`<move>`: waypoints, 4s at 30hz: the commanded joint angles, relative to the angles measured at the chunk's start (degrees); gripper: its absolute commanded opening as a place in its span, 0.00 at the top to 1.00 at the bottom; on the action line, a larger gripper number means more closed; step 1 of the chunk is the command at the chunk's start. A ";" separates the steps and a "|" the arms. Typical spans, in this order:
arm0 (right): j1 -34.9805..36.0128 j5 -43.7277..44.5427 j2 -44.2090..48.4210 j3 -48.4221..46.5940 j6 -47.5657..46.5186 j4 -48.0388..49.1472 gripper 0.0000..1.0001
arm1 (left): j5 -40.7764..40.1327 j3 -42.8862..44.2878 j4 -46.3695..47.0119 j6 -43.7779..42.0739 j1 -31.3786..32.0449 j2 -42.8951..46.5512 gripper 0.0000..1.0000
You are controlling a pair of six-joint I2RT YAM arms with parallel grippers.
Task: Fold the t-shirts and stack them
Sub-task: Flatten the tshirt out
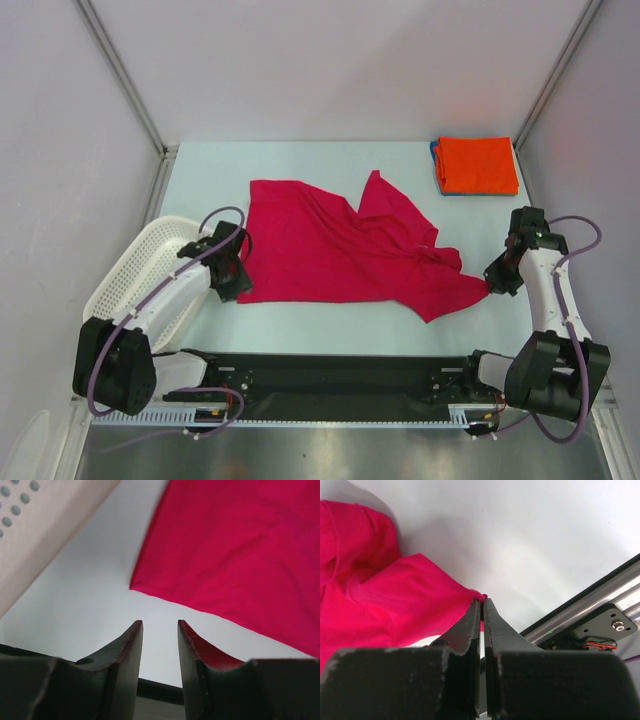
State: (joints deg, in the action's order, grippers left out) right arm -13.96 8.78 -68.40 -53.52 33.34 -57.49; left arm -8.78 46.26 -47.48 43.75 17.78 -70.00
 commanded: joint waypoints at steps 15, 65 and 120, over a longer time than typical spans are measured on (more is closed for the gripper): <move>1.74 0.10 -1.82 -1.24 -3.02 -0.34 1.00 | -9.15 -5.30 9.60 7.40 0.24 -7.78 0.51; 4.99 -9.81 -13.59 -87.74 -5.75 -16.24 1.00 | 0.06 50.40 -4.90 -20.53 0.24 8.92 1.00; 13.78 2.91 0.83 -10.74 -13.13 60.74 1.00 | -4.84 16.02 41.15 -17.55 -1.70 -13.12 1.00</move>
State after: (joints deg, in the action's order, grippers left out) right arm -0.25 10.28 -65.56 -64.93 20.88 -10.87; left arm -11.16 55.96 -12.82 24.49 17.26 -76.38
